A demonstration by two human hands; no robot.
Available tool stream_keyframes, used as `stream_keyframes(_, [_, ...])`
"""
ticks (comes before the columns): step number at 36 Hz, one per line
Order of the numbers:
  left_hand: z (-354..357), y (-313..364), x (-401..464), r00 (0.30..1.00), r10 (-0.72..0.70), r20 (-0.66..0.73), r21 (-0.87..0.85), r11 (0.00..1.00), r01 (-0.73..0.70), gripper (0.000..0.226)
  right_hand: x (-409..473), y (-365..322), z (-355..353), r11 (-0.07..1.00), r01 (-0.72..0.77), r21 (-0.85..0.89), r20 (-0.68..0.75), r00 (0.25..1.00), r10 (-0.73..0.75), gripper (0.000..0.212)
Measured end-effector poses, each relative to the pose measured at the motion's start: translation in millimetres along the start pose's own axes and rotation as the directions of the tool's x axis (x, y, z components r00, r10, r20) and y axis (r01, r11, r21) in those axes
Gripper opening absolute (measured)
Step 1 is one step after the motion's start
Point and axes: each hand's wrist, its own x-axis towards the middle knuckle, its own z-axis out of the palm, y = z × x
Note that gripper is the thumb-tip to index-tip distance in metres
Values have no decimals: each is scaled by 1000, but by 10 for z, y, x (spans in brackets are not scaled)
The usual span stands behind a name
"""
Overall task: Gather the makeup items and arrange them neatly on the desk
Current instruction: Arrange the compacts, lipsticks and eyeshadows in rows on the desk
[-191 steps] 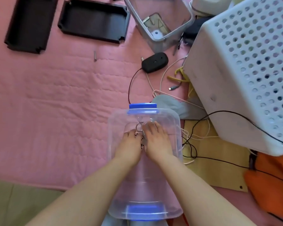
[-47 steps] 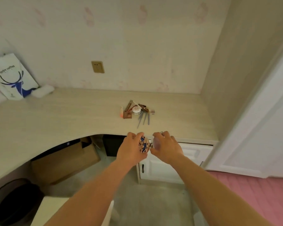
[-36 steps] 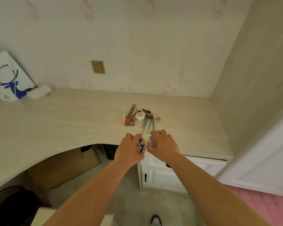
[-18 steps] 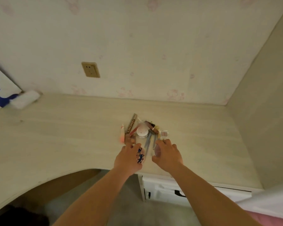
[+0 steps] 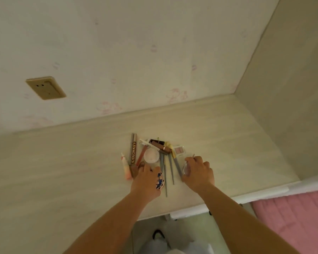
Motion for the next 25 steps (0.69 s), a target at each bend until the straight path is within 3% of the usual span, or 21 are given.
stream_keyframes(5, [-98, 75, 34, 999, 16, -49, -53, 998, -19, 70, 29, 14, -13, 1000, -6, 1, -28, 1000, 6, 49])
stream_keyframes(15, [60, 8, 94, 999, -26, 21, -95, 995, 28, 74, 176, -1, 177, 995, -10, -99, 25, 1000, 12, 47])
stream_keyframes(25, [-17, 37, 144, 1000, -17, -19, -88, 996, 16, 77, 238, 52, 222, 994, -16, -105, 62, 998, 23, 62])
